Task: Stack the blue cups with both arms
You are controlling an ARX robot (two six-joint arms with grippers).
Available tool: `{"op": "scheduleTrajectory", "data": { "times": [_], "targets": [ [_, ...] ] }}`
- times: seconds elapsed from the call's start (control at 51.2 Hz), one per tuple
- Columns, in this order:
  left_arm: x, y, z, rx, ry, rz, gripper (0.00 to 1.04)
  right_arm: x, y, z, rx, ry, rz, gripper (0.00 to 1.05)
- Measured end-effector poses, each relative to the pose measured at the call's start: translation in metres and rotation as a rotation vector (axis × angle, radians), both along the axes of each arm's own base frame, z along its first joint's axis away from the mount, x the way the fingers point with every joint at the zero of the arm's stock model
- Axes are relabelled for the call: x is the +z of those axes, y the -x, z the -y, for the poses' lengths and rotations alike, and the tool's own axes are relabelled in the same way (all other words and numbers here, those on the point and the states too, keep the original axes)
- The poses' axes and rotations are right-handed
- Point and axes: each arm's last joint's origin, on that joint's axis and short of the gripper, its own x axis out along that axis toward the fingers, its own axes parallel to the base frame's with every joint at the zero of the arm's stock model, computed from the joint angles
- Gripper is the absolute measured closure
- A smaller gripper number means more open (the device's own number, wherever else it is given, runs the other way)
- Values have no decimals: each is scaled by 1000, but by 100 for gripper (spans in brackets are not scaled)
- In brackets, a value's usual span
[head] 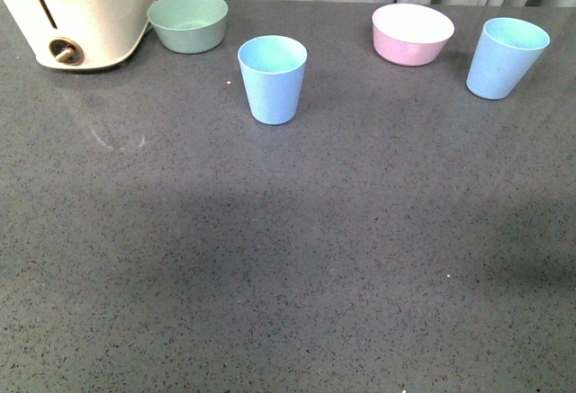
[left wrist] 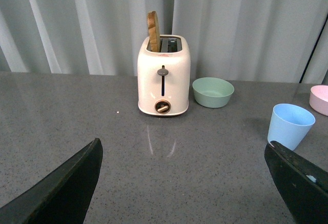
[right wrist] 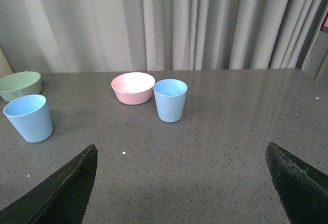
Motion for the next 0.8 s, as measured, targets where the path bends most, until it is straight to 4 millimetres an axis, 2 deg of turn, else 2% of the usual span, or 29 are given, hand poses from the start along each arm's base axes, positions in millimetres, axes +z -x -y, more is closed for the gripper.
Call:
{"op": "scheduleTrajectory", "data": {
  "times": [0.8],
  "targets": [
    [0, 0, 0, 0, 0, 0, 9, 0, 0, 0, 0, 0, 0, 9]
  ]
}}
